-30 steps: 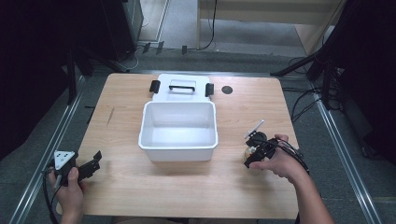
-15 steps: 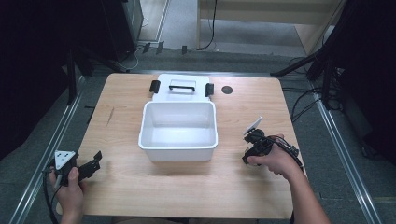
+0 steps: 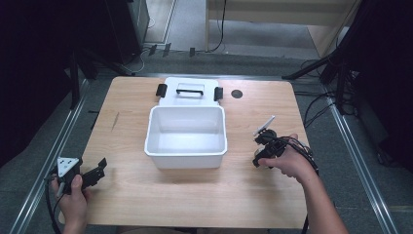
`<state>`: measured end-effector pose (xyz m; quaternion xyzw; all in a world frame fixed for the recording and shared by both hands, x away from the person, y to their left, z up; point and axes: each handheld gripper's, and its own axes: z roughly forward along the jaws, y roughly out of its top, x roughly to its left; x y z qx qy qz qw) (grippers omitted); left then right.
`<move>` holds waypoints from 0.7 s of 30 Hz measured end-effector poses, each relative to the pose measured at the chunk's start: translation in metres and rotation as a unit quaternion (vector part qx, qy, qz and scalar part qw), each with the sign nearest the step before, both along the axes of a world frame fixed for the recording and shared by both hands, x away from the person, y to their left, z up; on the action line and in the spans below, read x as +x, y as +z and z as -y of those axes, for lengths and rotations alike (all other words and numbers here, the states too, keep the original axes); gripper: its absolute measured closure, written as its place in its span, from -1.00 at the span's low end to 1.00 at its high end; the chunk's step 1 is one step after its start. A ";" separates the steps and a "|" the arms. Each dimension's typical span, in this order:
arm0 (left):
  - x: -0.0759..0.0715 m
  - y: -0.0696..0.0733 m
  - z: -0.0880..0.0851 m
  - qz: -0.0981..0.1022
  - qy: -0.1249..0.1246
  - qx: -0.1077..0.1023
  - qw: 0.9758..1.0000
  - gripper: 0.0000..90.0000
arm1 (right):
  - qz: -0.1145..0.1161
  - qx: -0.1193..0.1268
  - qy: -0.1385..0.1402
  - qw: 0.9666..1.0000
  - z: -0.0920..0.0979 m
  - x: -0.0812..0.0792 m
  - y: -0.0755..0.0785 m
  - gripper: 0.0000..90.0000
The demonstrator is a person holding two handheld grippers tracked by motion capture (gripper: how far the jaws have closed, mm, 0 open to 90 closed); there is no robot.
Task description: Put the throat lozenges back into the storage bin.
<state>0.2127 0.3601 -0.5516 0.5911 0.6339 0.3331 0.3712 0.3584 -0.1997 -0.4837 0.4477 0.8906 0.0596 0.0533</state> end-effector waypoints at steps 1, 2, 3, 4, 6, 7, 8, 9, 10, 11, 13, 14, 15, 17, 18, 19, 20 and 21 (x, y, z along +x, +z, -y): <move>0.000 0.000 0.000 0.000 0.000 -0.001 1.000 -0.68 | 0.001 0.000 0.005 1.000 -0.001 0.000 0.004 -0.55; 0.000 0.000 0.000 0.000 0.000 -0.001 1.000 -0.68 | 0.005 0.000 0.011 1.000 -0.004 0.001 0.010 -0.55; 0.000 0.000 0.000 0.000 0.000 -0.001 1.000 -0.68 | 0.005 0.000 0.011 1.000 -0.004 0.001 0.010 -0.55; 0.000 0.000 0.000 0.000 0.000 -0.002 1.000 -0.68 | 0.006 0.000 0.014 1.000 -0.006 0.001 0.013 -0.55; 0.000 0.000 0.000 0.000 -0.001 -0.002 1.000 -0.68 | 0.010 -0.001 0.027 1.000 -0.010 0.001 0.019 -0.55; 0.000 0.000 0.000 0.000 -0.001 -0.002 1.000 -0.68 | 0.016 -0.004 0.040 0.999 -0.014 0.001 0.025 -0.55; 0.000 0.000 0.000 -0.001 -0.001 -0.001 1.000 -0.68 | 0.016 -0.004 0.040 0.999 -0.014 0.001 0.025 -0.55; 0.000 0.000 0.000 -0.001 -0.001 -0.001 1.000 -0.67 | 0.019 -0.003 0.041 0.999 -0.016 0.001 0.028 -0.55; 0.000 0.000 0.000 -0.001 -0.002 -0.001 1.000 -0.68 | 0.024 0.000 0.047 0.999 -0.017 0.002 0.031 -0.55; 0.000 0.000 0.000 -0.001 -0.002 -0.001 1.000 -0.68 | 0.027 0.002 0.052 0.998 -0.019 0.002 0.034 -0.55; 0.000 0.000 0.000 -0.002 -0.003 -0.001 1.000 -0.68 | 0.028 0.005 0.059 0.998 -0.022 0.003 0.039 -0.55; 0.000 0.000 0.000 -0.002 -0.003 -0.001 1.000 -0.67 | 0.031 0.005 0.066 0.997 -0.023 0.003 0.041 -0.55; 0.000 0.000 0.000 -0.002 -0.003 -0.002 1.000 -0.68 | 0.035 0.005 0.078 0.996 -0.026 0.004 0.045 -0.55; 0.000 0.000 0.000 -0.002 -0.004 -0.001 1.000 -0.67 | 0.036 0.004 0.084 0.996 -0.027 0.004 0.047 -0.55; 0.000 0.000 0.000 -0.002 -0.004 -0.001 1.000 -0.67 | 0.036 0.002 0.089 0.995 -0.029 0.005 0.050 -0.55; 0.000 0.000 0.000 -0.002 -0.004 -0.001 1.000 -0.67 | 0.036 0.004 0.092 0.995 -0.030 0.005 0.052 -0.55; 0.000 0.000 0.000 -0.002 -0.004 -0.002 1.000 -0.67 | 0.038 0.005 0.099 0.994 -0.031 0.006 0.055 -0.55; 0.000 0.000 0.000 -0.003 -0.004 -0.002 1.000 -0.67 | 0.037 0.004 0.101 0.994 -0.033 0.006 0.057 -0.55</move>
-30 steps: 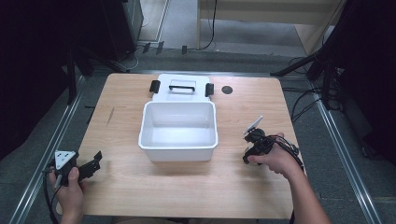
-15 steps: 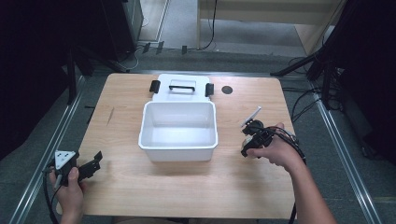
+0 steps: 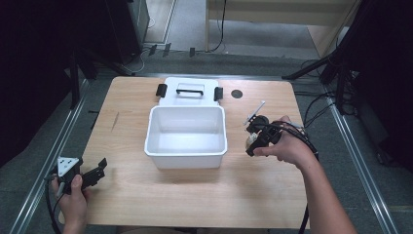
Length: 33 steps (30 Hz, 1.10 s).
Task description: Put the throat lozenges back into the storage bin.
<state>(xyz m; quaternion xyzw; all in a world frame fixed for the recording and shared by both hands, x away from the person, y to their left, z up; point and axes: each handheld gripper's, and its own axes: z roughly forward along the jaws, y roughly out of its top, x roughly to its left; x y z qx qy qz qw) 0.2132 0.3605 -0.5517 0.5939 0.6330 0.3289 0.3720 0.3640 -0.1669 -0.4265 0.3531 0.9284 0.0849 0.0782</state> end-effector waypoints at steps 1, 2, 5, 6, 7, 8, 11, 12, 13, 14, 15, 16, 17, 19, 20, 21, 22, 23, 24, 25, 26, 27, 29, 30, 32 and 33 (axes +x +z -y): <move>0.000 0.000 0.000 0.000 0.000 -0.001 1.000 -0.67 | 0.000 0.002 0.002 1.000 -0.001 0.000 0.002 -0.55; 0.000 0.000 0.000 0.000 0.000 -0.002 1.000 -0.67 | -0.003 0.002 0.004 1.000 -0.003 0.001 0.005 -0.55; 0.000 0.000 0.000 -0.001 0.000 -0.003 1.000 -0.67 | -0.005 0.001 0.012 1.000 -0.006 0.002 0.013 -0.55; 0.000 0.000 0.000 -0.001 0.000 -0.003 1.000 -0.68 | -0.006 0.003 0.015 1.000 -0.008 0.003 0.018 -0.55; 0.000 0.000 0.000 -0.001 0.000 -0.003 1.000 -0.68 | -0.006 0.003 0.015 1.000 -0.008 0.003 0.018 -0.55; 0.000 0.000 0.000 -0.001 0.000 -0.003 1.000 -0.67 | -0.006 0.003 0.019 1.000 -0.009 0.004 0.020 -0.55; 0.000 0.000 0.000 -0.002 -0.001 -0.003 1.000 -0.67 | -0.005 0.001 0.029 1.000 -0.013 0.005 0.026 -0.55; 0.000 0.000 0.000 -0.002 -0.001 -0.003 1.000 -0.67 | -0.005 0.000 0.032 0.999 -0.014 0.005 0.028 -0.55; 0.000 0.000 0.000 -0.002 -0.002 -0.003 1.000 -0.67 | -0.002 -0.001 0.036 0.999 -0.015 0.005 0.030 -0.55; 0.000 0.000 0.000 -0.002 -0.001 -0.003 1.000 -0.67 | -0.002 -0.001 0.036 0.999 -0.017 0.006 0.032 -0.55; 0.000 0.000 0.000 -0.002 -0.001 -0.003 1.000 -0.67 | 0.000 -0.003 0.038 0.999 -0.018 0.006 0.034 -0.55; 0.000 0.000 0.000 -0.002 -0.001 -0.003 1.000 -0.67 | -0.001 -0.004 0.040 0.999 -0.020 0.006 0.036 -0.55; 0.000 0.000 0.000 -0.002 -0.002 -0.003 1.000 -0.67 | 0.002 -0.004 0.044 0.999 -0.021 0.007 0.038 -0.55; 0.001 0.000 0.000 -0.002 -0.002 -0.003 1.000 -0.67 | 0.002 -0.006 0.045 0.999 -0.025 0.007 0.043 -0.55; 0.001 0.000 0.000 -0.002 -0.002 -0.003 1.000 -0.67 | 0.003 -0.005 0.048 0.999 -0.026 0.007 0.045 -0.55; 0.001 0.000 0.000 -0.003 -0.002 -0.003 1.000 -0.67 | 0.005 -0.006 0.049 0.999 -0.028 0.007 0.047 -0.55; 0.001 0.000 0.000 -0.003 -0.002 -0.003 1.000 -0.67 | 0.005 -0.006 0.052 0.999 -0.030 0.008 0.048 -0.55; 0.001 0.000 0.000 -0.003 -0.002 -0.003 1.000 -0.67 | 0.006 -0.006 0.054 0.999 -0.031 0.008 0.050 -0.55; 0.001 0.000 0.000 -0.003 -0.002 -0.003 1.000 -0.67 | 0.007 -0.008 0.055 0.998 -0.033 0.009 0.051 -0.55; 0.001 0.000 -0.001 -0.003 -0.002 -0.003 1.000 -0.67 | 0.007 -0.010 0.056 0.998 -0.035 0.009 0.053 -0.55; 0.001 0.000 -0.001 -0.003 -0.002 -0.003 1.000 -0.67 | 0.008 -0.009 0.058 0.998 -0.037 0.009 0.055 -0.55; 0.001 0.000 -0.001 -0.003 -0.002 -0.004 1.000 -0.67 | 0.009 -0.011 0.061 0.998 -0.039 0.010 0.057 -0.55; 0.001 0.000 -0.001 -0.002 -0.001 -0.004 1.000 -0.67 | 0.011 -0.011 0.064 0.998 -0.043 0.010 0.060 -0.55; 0.001 0.000 -0.001 -0.003 -0.002 -0.004 1.000 -0.67 | 0.012 -0.011 0.067 0.998 -0.045 0.010 0.061 -0.55; 0.001 0.000 -0.001 -0.003 -0.002 -0.004 1.000 -0.67 | 0.014 -0.014 0.070 0.997 -0.049 0.011 0.065 -0.55; 0.001 0.000 -0.001 -0.003 -0.002 -0.004 1.000 -0.67 | 0.014 -0.013 0.073 0.997 -0.051 0.011 0.066 -0.55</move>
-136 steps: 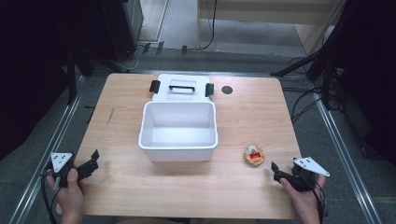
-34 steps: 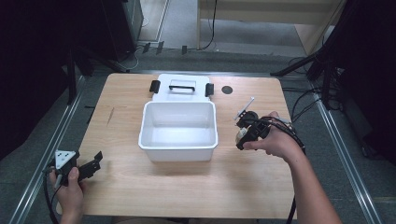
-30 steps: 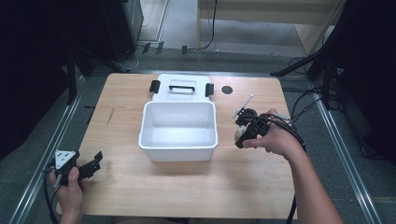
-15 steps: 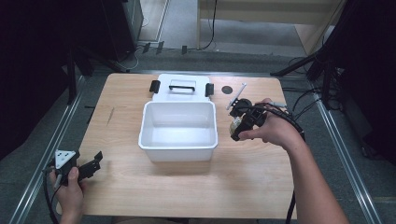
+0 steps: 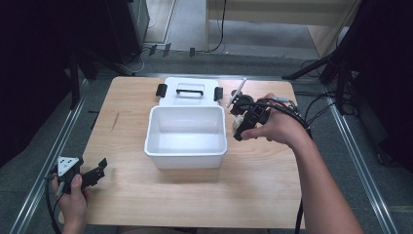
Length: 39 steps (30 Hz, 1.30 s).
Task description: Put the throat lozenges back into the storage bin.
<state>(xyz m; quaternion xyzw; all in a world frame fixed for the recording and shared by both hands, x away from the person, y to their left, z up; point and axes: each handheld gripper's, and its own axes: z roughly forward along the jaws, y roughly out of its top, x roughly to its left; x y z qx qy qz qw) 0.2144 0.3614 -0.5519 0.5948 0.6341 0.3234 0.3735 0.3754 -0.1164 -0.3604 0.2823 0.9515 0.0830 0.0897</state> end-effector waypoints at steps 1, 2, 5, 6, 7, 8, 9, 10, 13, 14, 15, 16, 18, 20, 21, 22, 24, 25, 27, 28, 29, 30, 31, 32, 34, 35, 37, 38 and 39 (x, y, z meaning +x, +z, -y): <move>0.000 0.000 0.000 -0.001 -0.001 0.000 1.000 -0.67 | 0.000 0.001 0.001 1.000 -0.002 0.000 0.001 -0.55; 0.000 0.000 0.000 -0.001 -0.001 0.000 1.000 -0.67 | 0.001 0.001 0.005 1.000 -0.004 0.001 0.002 -0.55; 0.000 0.000 0.000 -0.001 -0.001 0.000 1.000 -0.67 | 0.000 -0.001 0.012 1.000 -0.011 0.001 0.006 -0.55; 0.000 0.000 0.000 -0.001 -0.002 0.000 1.000 -0.67 | 0.000 -0.001 0.012 1.000 -0.011 0.001 0.006 -0.55; 0.000 0.000 0.000 -0.001 -0.002 -0.001 1.000 -0.67 | 0.000 0.000 0.014 1.000 -0.014 0.002 0.006 -0.55; 0.000 0.000 0.000 -0.002 -0.003 -0.001 1.000 -0.67 | 0.000 -0.001 0.018 1.000 -0.018 0.002 0.008 -0.55; 0.000 0.000 0.000 -0.002 -0.003 -0.001 1.000 -0.67 | 0.000 -0.001 0.019 1.000 -0.020 0.001 0.008 -0.55; 0.000 0.000 0.000 -0.001 -0.002 0.000 1.000 -0.67 | 0.000 -0.001 0.019 1.000 -0.020 0.001 0.008 -0.55; 0.000 0.000 0.000 -0.001 -0.002 0.000 1.000 -0.67 | 0.002 -0.002 0.027 1.000 -0.027 0.001 0.011 -0.55; 0.000 0.000 0.000 -0.001 -0.002 0.000 1.000 -0.67 | 0.002 -0.002 0.027 1.000 -0.027 0.001 0.011 -0.55; 0.000 0.000 0.000 -0.001 -0.002 0.000 1.000 -0.67 | 0.003 -0.004 0.029 1.000 -0.030 0.001 0.012 -0.55; 0.000 0.000 0.000 -0.001 -0.002 0.000 1.000 -0.67 | 0.003 -0.004 0.029 1.000 -0.030 0.001 0.012 -0.55; 0.000 0.000 0.000 -0.001 -0.002 0.000 1.000 -0.67 | 0.003 -0.004 0.034 0.999 -0.034 0.001 0.013 -0.55; 0.000 0.000 0.000 -0.002 -0.003 0.000 1.000 -0.67 | 0.003 -0.005 0.038 0.999 -0.037 0.001 0.014 -0.55; 0.000 0.000 0.000 -0.002 -0.003 0.000 1.000 -0.67 | 0.003 -0.005 0.038 0.999 -0.040 0.001 0.014 -0.55; 0.000 0.000 0.000 -0.002 -0.003 0.000 1.000 -0.67 | 0.002 -0.005 0.040 0.999 -0.041 0.001 0.014 -0.55; 0.000 0.000 0.000 -0.002 -0.003 0.000 1.000 -0.67 | 0.002 -0.006 0.046 0.999 -0.045 0.001 0.014 -0.55; 0.000 0.000 0.000 -0.002 -0.004 0.000 1.000 -0.67 | 0.001 -0.008 0.045 0.999 -0.048 0.001 0.014 -0.55; 0.000 0.000 0.000 -0.003 -0.004 0.000 1.000 -0.67 | 0.002 -0.007 0.053 0.999 -0.051 0.001 0.013 -0.55; 0.000 0.000 0.000 -0.003 -0.005 -0.001 1.000 -0.67 | 0.001 -0.008 0.052 0.999 -0.053 0.001 0.013 -0.55; 0.000 0.000 0.000 -0.003 -0.004 -0.001 1.000 -0.67 | 0.002 -0.008 0.056 0.998 -0.055 0.001 0.013 -0.55; 0.000 0.000 0.000 -0.003 -0.004 -0.001 1.000 -0.67 | 0.002 -0.006 0.058 0.998 -0.057 0.001 0.012 -0.55; 0.000 0.000 0.000 -0.003 -0.005 -0.001 1.000 -0.67 | 0.002 -0.008 0.062 0.998 -0.060 0.002 0.010 -0.55; 0.000 0.000 0.000 -0.003 -0.005 -0.001 1.000 -0.67 | 0.002 -0.008 0.062 0.998 -0.060 0.002 0.010 -0.55; 0.000 0.000 0.000 -0.003 -0.005 -0.001 1.000 -0.67 | 0.000 -0.010 0.066 0.998 -0.064 0.002 0.008 -0.55; 0.000 0.000 0.000 -0.003 -0.005 -0.001 1.000 -0.67 | 0.000 -0.011 0.068 0.998 -0.067 0.002 0.007 -0.55; 0.001 0.000 0.000 -0.003 -0.005 -0.001 1.000 -0.67 | 0.001 -0.010 0.074 0.997 -0.071 0.002 0.004 -0.55; 0.001 0.000 0.000 -0.003 -0.005 -0.001 1.000 -0.67 | 0.001 -0.010 0.074 0.997 -0.071 0.002 0.004 -0.55; 0.001 0.000 0.000 -0.003 -0.006 -0.001 1.000 -0.67 | 0.002 -0.010 0.079 0.997 -0.072 0.002 0.003 -0.55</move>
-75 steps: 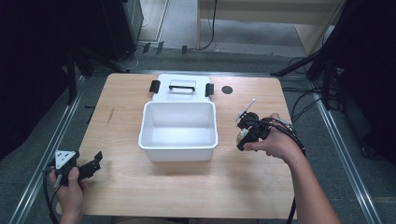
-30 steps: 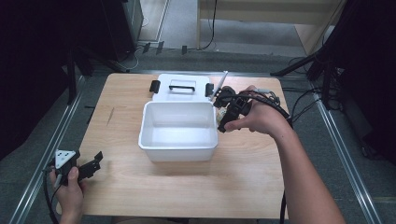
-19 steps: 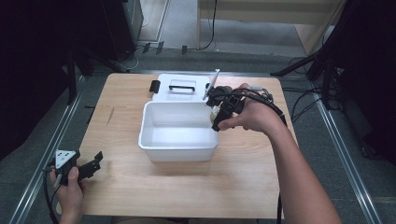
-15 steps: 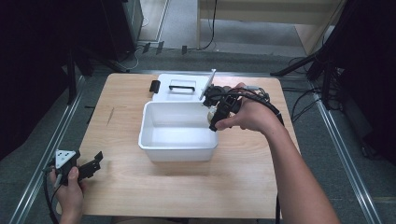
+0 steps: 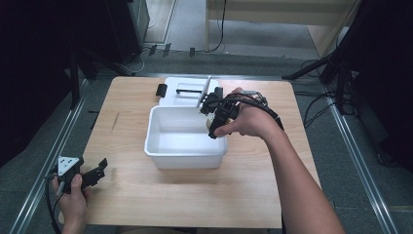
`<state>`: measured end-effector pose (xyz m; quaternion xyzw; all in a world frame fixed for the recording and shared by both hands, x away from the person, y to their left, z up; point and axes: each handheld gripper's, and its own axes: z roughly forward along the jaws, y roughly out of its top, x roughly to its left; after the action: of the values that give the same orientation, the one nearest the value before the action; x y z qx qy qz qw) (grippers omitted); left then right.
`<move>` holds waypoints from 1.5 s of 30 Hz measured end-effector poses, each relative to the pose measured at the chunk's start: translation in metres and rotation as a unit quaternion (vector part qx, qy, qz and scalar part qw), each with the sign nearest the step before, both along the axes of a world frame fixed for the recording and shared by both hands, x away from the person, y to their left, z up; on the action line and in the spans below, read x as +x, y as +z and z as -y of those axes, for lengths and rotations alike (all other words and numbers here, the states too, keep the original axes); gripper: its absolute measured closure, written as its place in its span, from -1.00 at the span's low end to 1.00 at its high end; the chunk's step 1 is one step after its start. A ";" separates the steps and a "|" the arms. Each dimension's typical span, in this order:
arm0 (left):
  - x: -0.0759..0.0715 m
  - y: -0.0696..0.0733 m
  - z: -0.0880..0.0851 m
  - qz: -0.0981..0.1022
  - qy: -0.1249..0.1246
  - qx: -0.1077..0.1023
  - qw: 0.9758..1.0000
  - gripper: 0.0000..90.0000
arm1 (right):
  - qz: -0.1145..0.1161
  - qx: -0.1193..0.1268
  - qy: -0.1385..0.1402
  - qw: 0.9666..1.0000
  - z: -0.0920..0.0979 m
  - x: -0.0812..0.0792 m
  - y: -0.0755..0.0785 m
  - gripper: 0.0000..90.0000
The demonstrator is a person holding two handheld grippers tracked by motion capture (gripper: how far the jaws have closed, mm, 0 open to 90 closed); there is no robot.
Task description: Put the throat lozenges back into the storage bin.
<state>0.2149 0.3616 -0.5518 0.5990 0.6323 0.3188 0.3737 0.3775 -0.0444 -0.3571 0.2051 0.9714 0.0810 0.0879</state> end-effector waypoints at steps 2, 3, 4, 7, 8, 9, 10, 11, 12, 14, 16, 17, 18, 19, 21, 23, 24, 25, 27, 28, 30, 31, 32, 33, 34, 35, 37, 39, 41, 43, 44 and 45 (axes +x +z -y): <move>0.000 0.000 0.000 0.000 0.000 0.000 1.000 -0.67 | 0.000 0.002 0.006 1.000 -0.003 0.000 -0.002 -0.55; 0.000 0.000 0.000 0.000 0.000 -0.001 1.000 -0.67 | -0.001 0.003 0.008 1.000 -0.004 0.000 -0.004 -0.55; 0.000 0.000 0.000 0.000 0.000 0.000 1.000 -0.67 | -0.001 0.005 0.012 1.000 -0.005 0.000 -0.005 -0.55; 0.000 0.000 0.000 0.000 0.000 0.000 1.000 -0.67 | -0.005 0.012 0.020 1.000 -0.008 0.001 -0.010 -0.55; 0.000 0.000 0.000 0.000 0.000 0.000 1.000 -0.67 | -0.007 0.013 0.022 1.000 -0.009 0.001 -0.012 -0.55; 0.000 0.000 0.000 0.000 0.000 0.000 1.000 -0.67 | -0.009 0.016 0.025 1.000 -0.009 0.002 -0.014 -0.55; 0.000 0.000 0.000 0.000 0.000 0.000 1.000 -0.67 | -0.009 0.016 0.027 0.999 -0.009 0.003 -0.016 -0.55; 0.000 0.000 0.000 -0.001 0.000 -0.001 1.000 -0.67 | -0.010 0.017 0.026 0.999 -0.010 0.003 -0.018 -0.55; 0.000 0.000 0.000 0.000 0.000 -0.001 1.000 -0.67 | -0.010 0.017 0.028 0.999 -0.010 0.004 -0.020 -0.55; 0.000 0.000 0.000 0.000 -0.001 -0.001 1.000 -0.67 | -0.013 0.016 0.026 0.999 -0.009 0.005 -0.024 -0.55; 0.000 0.000 0.000 0.000 -0.001 -0.001 1.000 -0.67 | -0.014 0.018 0.033 0.999 -0.009 0.006 -0.029 -0.55; 0.000 0.000 0.000 0.000 -0.001 0.000 1.000 -0.67 | -0.015 0.018 0.033 0.999 -0.009 0.006 -0.031 -0.55; 0.000 0.000 0.000 0.000 -0.001 -0.001 1.000 -0.67 | -0.015 0.020 0.038 0.999 -0.009 0.007 -0.033 -0.55; 0.000 0.000 0.000 0.000 -0.001 0.000 1.000 -0.67 | -0.016 0.020 0.039 0.999 -0.009 0.007 -0.035 -0.55; 0.000 0.000 0.000 0.000 0.000 -0.002 1.000 -0.67 | -0.016 0.020 0.044 0.999 -0.008 0.008 -0.040 -0.55; 0.000 0.000 0.000 0.000 0.000 -0.002 1.000 -0.67 | -0.017 0.021 0.046 0.999 -0.008 0.008 -0.043 -0.55; 0.000 0.000 0.000 -0.001 -0.001 -0.001 1.000 -0.67 | -0.017 0.020 0.047 0.999 -0.008 0.008 -0.045 -0.55; 0.000 0.000 0.000 -0.001 -0.002 -0.001 1.000 -0.67 | -0.017 0.022 0.052 0.998 -0.008 0.008 -0.046 -0.55; 0.000 0.000 0.000 -0.001 -0.001 -0.001 1.000 -0.67 | -0.016 0.021 0.056 0.998 -0.008 0.008 -0.050 -0.55; 0.000 0.000 0.000 -0.001 -0.002 -0.001 1.000 -0.67 | -0.017 0.019 0.057 0.998 -0.009 0.008 -0.053 -0.55; 0.000 0.000 0.000 -0.001 -0.002 -0.001 1.000 -0.67 | -0.016 0.017 0.059 0.998 -0.009 0.009 -0.055 -0.55; 0.000 0.000 0.000 -0.001 -0.002 -0.001 1.000 -0.67 | -0.016 0.017 0.060 0.998 -0.010 0.009 -0.057 -0.55; 0.000 0.000 0.000 -0.001 -0.002 -0.001 1.000 -0.67 | -0.017 0.015 0.061 0.998 -0.011 0.009 -0.060 -0.55; 0.000 0.000 0.000 -0.001 -0.002 -0.001 1.000 -0.67 | -0.017 0.015 0.061 0.998 -0.011 0.009 -0.060 -0.55; 0.000 0.000 0.000 -0.002 -0.002 0.000 1.000 -0.67 | -0.018 0.014 0.059 0.998 -0.011 0.009 -0.061 -0.55; 0.000 0.000 0.000 -0.001 -0.002 -0.001 1.000 -0.67 | -0.020 0.012 0.057 0.998 -0.012 0.009 -0.063 -0.55; 0.000 0.000 0.000 -0.003 -0.002 -0.001 1.000 -0.67 | -0.019 0.008 0.062 0.998 -0.013 0.010 -0.066 -0.55; 0.000 0.000 0.000 -0.003 -0.002 0.000 1.000 -0.67 | -0.020 0.005 0.063 0.998 -0.014 0.010 -0.069 -0.55; 0.000 0.000 0.000 -0.003 -0.002 0.000 1.000 -0.67 | -0.021 0.000 0.060 0.998 -0.015 0.010 -0.071 -0.55; 0.000 0.000 0.000 -0.003 -0.001 0.000 1.000 -0.67 | -0.021 -0.005 0.058 0.998 -0.015 0.011 -0.073 -0.55; 0.000 0.000 0.000 -0.003 -0.001 0.000 1.000 -0.67 | -0.023 -0.005 0.056 0.998 -0.015 0.011 -0.074 -0.55; 0.000 0.000 0.000 -0.003 -0.001 0.000 1.000 -0.67 | -0.023 -0.007 0.052 0.998 -0.016 0.011 -0.074 -0.56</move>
<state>0.2154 0.3613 -0.5519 0.6007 0.6328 0.3165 0.3722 0.3881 -0.0288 -0.4311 0.1553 0.9831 0.0738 0.0630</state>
